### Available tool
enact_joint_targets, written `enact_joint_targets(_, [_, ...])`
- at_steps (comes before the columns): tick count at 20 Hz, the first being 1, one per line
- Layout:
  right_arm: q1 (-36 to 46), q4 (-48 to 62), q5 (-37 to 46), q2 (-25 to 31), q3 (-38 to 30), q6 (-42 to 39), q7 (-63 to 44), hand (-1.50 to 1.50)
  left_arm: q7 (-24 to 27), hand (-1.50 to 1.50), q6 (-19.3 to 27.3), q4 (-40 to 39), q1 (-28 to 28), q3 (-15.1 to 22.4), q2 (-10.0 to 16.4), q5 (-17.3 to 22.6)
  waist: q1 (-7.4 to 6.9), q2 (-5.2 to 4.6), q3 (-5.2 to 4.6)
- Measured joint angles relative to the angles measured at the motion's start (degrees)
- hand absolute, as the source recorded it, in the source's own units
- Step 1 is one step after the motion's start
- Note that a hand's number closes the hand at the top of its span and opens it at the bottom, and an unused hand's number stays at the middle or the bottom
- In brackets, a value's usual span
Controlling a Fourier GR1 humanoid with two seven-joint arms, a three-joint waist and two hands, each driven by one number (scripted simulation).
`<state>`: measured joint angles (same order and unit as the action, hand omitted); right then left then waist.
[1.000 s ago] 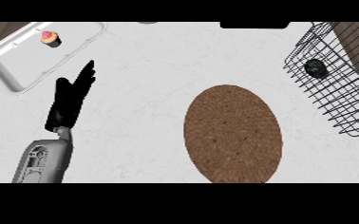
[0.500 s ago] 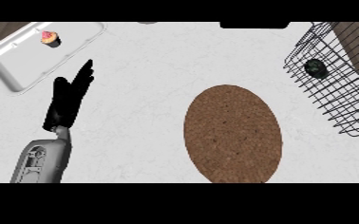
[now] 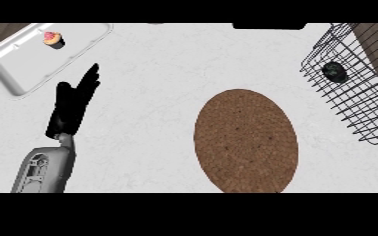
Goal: Pick the eggplant from the placemat and place it in the basket
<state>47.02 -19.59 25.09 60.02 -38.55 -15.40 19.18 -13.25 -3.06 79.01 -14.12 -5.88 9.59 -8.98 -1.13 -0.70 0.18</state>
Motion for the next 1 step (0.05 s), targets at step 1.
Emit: enact_joint_targets(1, [-0.77,1.15,-0.27,1.21,-0.54,-0.56,0.9,-1.5,0.1,0.0,0.1,-0.11,-0.06,0.19,-0.14,-0.19,-0.07,-0.07,0.03])
